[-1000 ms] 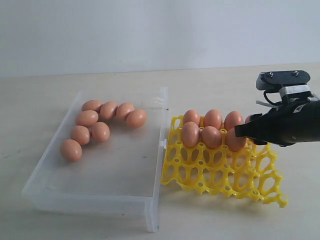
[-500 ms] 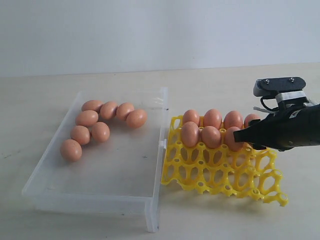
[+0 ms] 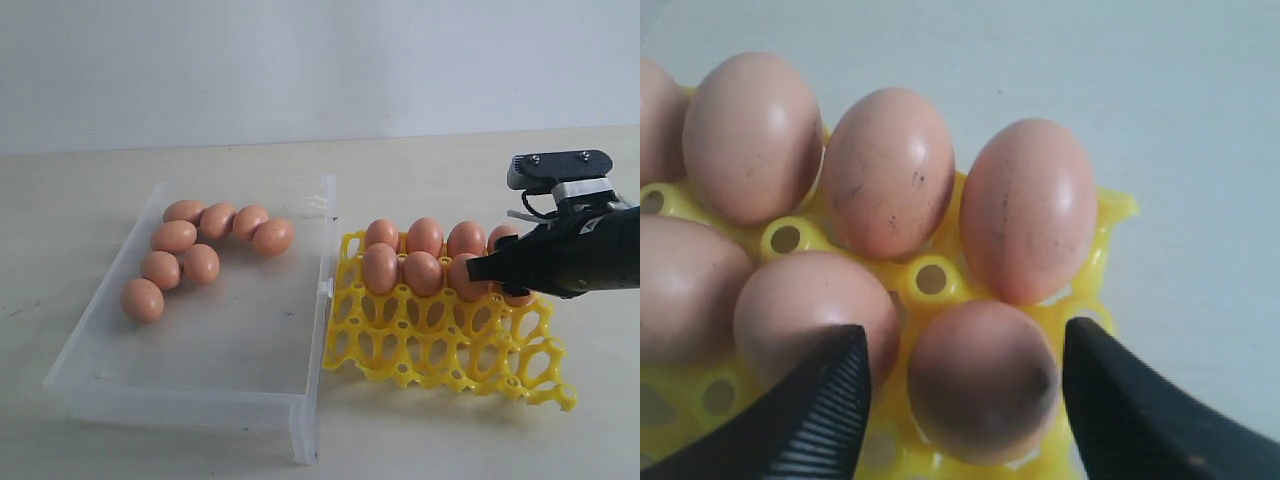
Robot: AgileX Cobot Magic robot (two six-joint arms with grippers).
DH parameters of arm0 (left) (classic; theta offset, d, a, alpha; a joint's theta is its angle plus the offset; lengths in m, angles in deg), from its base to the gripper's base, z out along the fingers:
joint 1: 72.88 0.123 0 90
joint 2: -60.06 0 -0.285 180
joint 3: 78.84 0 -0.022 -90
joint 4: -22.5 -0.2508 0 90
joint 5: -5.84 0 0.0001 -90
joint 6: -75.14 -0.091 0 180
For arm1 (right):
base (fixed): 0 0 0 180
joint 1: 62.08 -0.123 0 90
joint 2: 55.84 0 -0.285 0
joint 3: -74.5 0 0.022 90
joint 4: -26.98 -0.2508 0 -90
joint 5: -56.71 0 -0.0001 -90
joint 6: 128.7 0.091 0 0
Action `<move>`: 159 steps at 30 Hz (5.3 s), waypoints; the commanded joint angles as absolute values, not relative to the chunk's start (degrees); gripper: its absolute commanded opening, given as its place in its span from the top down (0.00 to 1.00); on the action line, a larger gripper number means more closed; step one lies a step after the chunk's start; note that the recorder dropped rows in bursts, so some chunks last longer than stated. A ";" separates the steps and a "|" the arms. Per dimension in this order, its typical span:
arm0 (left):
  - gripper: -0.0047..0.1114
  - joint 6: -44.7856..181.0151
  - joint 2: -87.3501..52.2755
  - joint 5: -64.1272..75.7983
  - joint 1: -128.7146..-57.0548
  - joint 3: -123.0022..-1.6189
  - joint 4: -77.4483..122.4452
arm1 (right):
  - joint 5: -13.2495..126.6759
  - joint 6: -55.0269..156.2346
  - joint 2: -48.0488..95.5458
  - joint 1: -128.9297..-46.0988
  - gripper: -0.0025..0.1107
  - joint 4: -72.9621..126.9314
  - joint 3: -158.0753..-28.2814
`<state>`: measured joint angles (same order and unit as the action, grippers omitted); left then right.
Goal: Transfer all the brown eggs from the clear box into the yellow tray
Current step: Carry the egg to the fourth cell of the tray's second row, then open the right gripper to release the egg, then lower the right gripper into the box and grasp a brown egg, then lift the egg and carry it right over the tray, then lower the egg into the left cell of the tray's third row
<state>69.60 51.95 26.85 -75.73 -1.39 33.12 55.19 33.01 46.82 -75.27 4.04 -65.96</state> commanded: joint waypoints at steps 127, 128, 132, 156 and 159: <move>0.96 69.47 52.28 26.62 -75.67 -1.62 33.26 | 73.95 52.18 63.58 -106.31 0.98 21.72 -111.84; 0.96 69.47 52.28 26.62 -75.67 -1.62 33.26 | 71.25 52.28 60.74 -106.31 0.98 21.72 -107.73; 0.96 69.47 52.28 26.62 -75.67 -1.62 33.26 | 67.36 52.86 51.30 -105.47 0.98 22.81 -96.46; 0.96 69.47 52.28 26.62 -75.67 -1.62 33.26 | 49.76 51.30 50.64 -94.37 0.98 14.49 -71.04; 0.96 69.47 52.28 26.62 -75.67 -1.62 33.26 | 49.99 51.30 51.51 -94.37 0.98 14.49 -70.80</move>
